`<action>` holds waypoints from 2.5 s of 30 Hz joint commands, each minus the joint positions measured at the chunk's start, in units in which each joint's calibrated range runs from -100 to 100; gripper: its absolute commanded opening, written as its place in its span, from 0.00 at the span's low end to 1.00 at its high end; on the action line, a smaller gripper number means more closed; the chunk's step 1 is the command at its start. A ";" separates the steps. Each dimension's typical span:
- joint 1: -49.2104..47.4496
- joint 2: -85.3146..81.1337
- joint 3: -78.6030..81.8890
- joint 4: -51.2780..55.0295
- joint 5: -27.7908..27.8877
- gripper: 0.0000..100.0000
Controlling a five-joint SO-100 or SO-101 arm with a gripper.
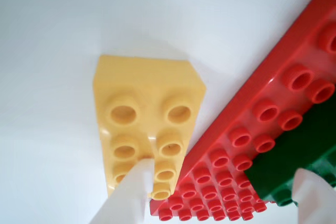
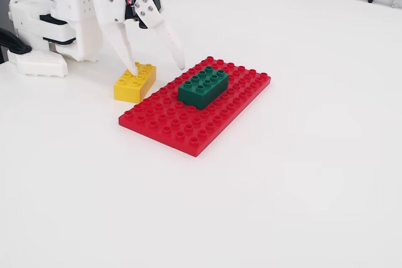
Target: Put yellow lego brick onto the green one
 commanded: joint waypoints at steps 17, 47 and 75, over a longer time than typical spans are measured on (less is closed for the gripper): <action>2.10 0.65 -9.18 4.81 -1.64 0.28; 2.40 26.12 -25.36 11.91 -0.75 0.28; 0.92 25.03 -15.33 11.04 4.57 0.18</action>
